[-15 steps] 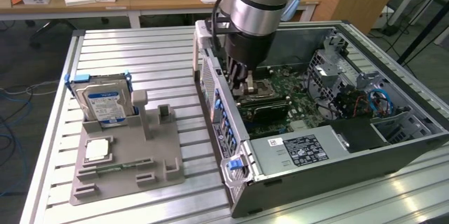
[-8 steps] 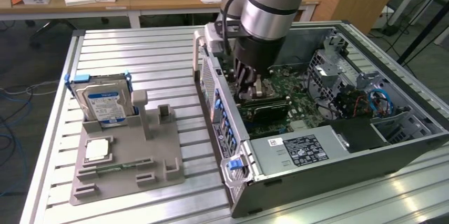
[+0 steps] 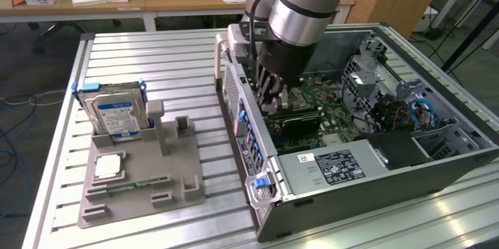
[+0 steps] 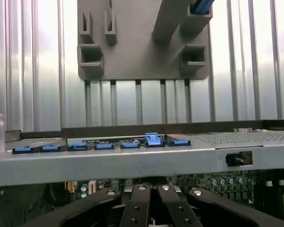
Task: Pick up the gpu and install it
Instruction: 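Press down on the gpu until it lock into place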
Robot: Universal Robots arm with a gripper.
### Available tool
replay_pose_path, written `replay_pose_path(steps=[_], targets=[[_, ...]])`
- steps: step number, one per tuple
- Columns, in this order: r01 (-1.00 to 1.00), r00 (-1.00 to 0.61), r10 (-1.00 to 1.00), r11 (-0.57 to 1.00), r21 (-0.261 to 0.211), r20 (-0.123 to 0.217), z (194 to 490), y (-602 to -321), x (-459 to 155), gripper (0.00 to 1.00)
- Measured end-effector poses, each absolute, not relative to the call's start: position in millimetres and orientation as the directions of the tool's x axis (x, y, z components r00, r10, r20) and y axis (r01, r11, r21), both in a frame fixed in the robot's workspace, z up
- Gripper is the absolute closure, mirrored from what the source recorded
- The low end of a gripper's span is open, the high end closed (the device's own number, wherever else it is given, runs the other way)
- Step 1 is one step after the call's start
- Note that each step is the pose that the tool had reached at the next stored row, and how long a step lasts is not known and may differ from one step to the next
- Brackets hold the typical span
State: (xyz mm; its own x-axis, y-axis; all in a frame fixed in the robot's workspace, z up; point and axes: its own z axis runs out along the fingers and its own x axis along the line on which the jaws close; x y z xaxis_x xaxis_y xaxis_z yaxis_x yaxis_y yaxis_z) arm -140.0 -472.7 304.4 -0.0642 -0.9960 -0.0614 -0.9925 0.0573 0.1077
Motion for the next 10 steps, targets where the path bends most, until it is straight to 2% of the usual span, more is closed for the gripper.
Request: replay_pose_path(steps=[10], targets=[[-0.992,-0.066,-0.996,0.059,0.108,-0.061,302.2,-471.5,-137.6,0.89]])
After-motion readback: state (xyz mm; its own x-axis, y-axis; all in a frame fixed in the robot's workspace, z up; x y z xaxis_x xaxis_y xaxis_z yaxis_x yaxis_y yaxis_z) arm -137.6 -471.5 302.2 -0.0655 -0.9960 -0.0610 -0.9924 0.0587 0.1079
